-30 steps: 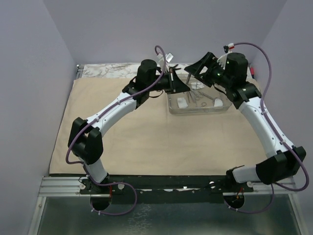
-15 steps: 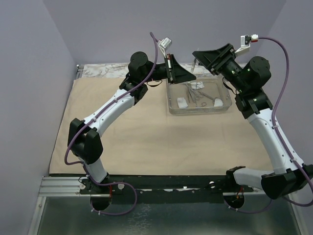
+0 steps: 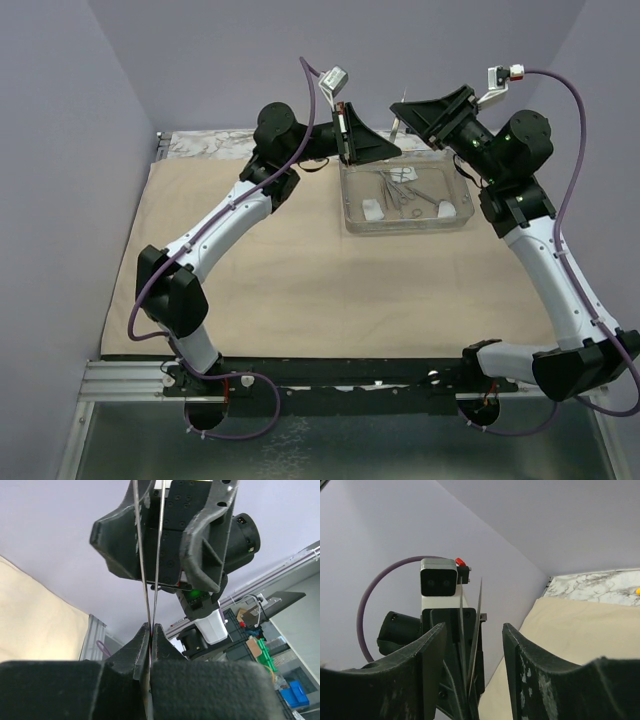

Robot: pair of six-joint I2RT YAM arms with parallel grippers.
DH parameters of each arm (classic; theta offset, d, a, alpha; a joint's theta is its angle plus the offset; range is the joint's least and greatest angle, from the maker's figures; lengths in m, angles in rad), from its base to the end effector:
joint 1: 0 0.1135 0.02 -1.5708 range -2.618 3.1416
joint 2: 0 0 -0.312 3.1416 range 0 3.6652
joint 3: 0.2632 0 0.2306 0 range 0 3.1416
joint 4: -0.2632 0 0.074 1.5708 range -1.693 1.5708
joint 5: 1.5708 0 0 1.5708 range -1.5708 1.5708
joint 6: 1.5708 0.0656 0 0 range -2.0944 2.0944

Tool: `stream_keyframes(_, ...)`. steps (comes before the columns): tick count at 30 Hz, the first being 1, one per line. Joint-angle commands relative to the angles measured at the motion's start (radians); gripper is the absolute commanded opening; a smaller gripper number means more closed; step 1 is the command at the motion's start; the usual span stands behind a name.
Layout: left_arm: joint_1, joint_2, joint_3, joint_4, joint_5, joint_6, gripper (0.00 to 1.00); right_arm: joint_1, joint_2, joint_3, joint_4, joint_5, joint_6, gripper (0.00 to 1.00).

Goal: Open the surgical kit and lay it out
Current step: Place the medical item in the surgical kit.

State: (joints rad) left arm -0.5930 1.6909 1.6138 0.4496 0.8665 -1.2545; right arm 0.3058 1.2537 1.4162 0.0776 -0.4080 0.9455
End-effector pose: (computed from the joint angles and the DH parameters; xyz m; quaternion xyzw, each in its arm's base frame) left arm 0.2975 -0.2608 0.5083 0.1617 0.5967 -0.7407 0.2629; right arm 0.2431 0.1040 0.5371 0.0388 0.6240 0.5525 0.5512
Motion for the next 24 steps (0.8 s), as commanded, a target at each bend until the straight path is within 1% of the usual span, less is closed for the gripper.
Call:
stream_keyframes(1, 0.001, -0.039, 0.032, 0.044, 0.018, 0.007, 0.00, 0.000, 0.006, -0.015, -0.003, -0.031, 0.004, 0.51)
stream_keyframes(3, 0.001, -0.036, 0.032, 0.044, 0.018, 0.001, 0.00, -0.001, 0.009, -0.013, 0.016, -0.044, 0.004, 0.46)
stream_keyframes(5, 0.001, -0.034, 0.031, 0.044, 0.019, -0.002, 0.00, -0.001, 0.015, -0.010, 0.044, -0.069, 0.010, 0.38)
stream_keyframes(8, 0.001, -0.032, 0.032, 0.046, 0.016, 0.000, 0.00, -0.001, 0.026, -0.007, 0.080, -0.112, 0.024, 0.22)
stream_keyframes(10, 0.001, -0.028, 0.032, 0.046, 0.014, -0.003, 0.00, -0.001, 0.031, -0.006, 0.093, -0.131, 0.032, 0.14)
stream_keyframes(11, 0.001, -0.023, 0.033, 0.046, 0.015, -0.005, 0.02, -0.001, 0.034, -0.006, 0.094, -0.136, 0.032, 0.10)
stream_keyframes(12, 0.001, -0.020, 0.031, 0.046, 0.014, -0.005, 0.05, -0.001, 0.034, -0.007, 0.088, -0.135, 0.028, 0.04)
stream_keyframes(13, 0.001, -0.019, 0.031, 0.046, 0.013, -0.002, 0.14, -0.001, 0.035, -0.009, 0.076, -0.125, 0.022, 0.01)
stream_keyframes(15, 0.006, -0.021, 0.019, 0.037, 0.007, 0.013, 0.28, -0.001, 0.035, -0.002, 0.019, -0.090, -0.005, 0.01)
stream_keyframes(16, 0.014, -0.025, 0.013, 0.011, -0.003, 0.034, 0.33, -0.001, 0.037, 0.005, -0.023, -0.063, -0.024, 0.01)
stream_keyframes(18, 0.041, -0.037, 0.007, -0.140, -0.068, 0.132, 0.43, -0.001, 0.040, 0.018, -0.119, -0.008, -0.076, 0.01)
stream_keyframes(19, 0.054, -0.047, 0.007, -0.249, -0.115, 0.208, 0.46, -0.001, 0.043, 0.027, -0.175, 0.022, -0.108, 0.01)
stream_keyframes(21, 0.077, -0.071, 0.004, -0.473, -0.257, 0.388, 0.52, -0.001, 0.059, 0.045, -0.313, 0.097, -0.169, 0.01)
stream_keyframes(22, 0.085, -0.086, -0.011, -0.547, -0.324, 0.461, 0.54, 0.000, 0.071, 0.054, -0.383, 0.130, -0.201, 0.01)
stream_keyframes(24, 0.111, -0.124, -0.077, -0.627, -0.446, 0.556, 0.57, 0.002, 0.098, 0.052, -0.509, 0.173, -0.262, 0.01)
